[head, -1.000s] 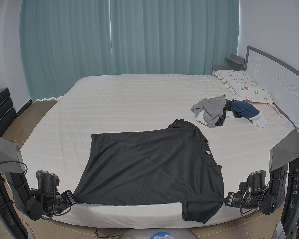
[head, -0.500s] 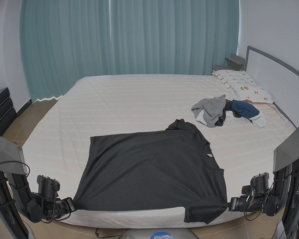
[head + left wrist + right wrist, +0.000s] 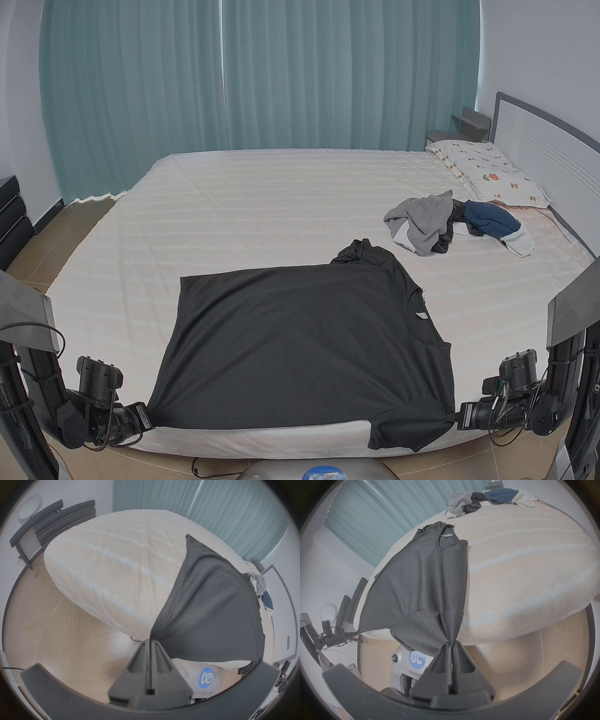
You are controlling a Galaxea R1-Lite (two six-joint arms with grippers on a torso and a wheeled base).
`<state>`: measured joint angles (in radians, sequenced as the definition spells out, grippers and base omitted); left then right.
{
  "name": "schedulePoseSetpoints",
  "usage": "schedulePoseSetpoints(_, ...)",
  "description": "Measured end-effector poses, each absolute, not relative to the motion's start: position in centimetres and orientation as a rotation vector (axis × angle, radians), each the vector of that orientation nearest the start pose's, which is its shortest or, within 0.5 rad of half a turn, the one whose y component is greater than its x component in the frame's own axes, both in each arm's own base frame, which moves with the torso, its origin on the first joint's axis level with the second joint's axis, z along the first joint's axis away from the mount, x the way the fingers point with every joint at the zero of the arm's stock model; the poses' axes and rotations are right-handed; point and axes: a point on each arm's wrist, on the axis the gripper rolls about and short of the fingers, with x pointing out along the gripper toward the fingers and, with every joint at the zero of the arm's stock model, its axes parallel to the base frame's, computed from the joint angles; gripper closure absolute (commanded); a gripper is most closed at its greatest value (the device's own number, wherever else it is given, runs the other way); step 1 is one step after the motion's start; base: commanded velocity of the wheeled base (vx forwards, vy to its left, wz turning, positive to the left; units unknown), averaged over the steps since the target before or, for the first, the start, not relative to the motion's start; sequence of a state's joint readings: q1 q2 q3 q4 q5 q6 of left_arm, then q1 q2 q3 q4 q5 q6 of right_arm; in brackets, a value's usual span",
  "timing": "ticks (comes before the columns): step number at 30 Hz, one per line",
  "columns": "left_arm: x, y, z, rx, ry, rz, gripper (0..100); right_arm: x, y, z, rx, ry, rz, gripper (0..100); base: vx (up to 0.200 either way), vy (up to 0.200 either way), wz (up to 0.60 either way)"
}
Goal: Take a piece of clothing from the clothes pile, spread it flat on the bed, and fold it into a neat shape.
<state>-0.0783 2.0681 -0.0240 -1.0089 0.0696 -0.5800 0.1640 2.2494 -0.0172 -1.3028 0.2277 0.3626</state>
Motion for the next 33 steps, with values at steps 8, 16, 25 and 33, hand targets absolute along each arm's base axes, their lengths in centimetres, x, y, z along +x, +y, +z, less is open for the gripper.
schedulePoseSetpoints(8, 18.4, -1.3, -1.2, -0.458, 0.987, 0.282, 0, 20.5, 3.8, -2.6, 0.372, 0.907, 0.202, 0, 0.0, 0.0, 0.0)
schedulePoseSetpoints(16, 18.7, -1.4, 0.1, -0.471, 0.887, 0.246, 0, 20.9, 3.4, -1.5, 0.397, 0.823, 0.193, 0, 0.0, 0.0, 0.0)
schedulePoseSetpoints(25, 18.8, -1.5, 1.1, -0.484, 0.826, 0.236, 0, 21.1, 3.0, -0.3, 0.405, 0.76, 0.192, 0, 0.0, 0.022, 0.0)
schedulePoseSetpoints(33, 18.8, -1.6, 1.1, -0.5, 0.825, 0.234, 0, 21.2, 2.5, 0.2, 0.417, 0.729, 0.179, 0, 0.0, 0.2, 0.0)
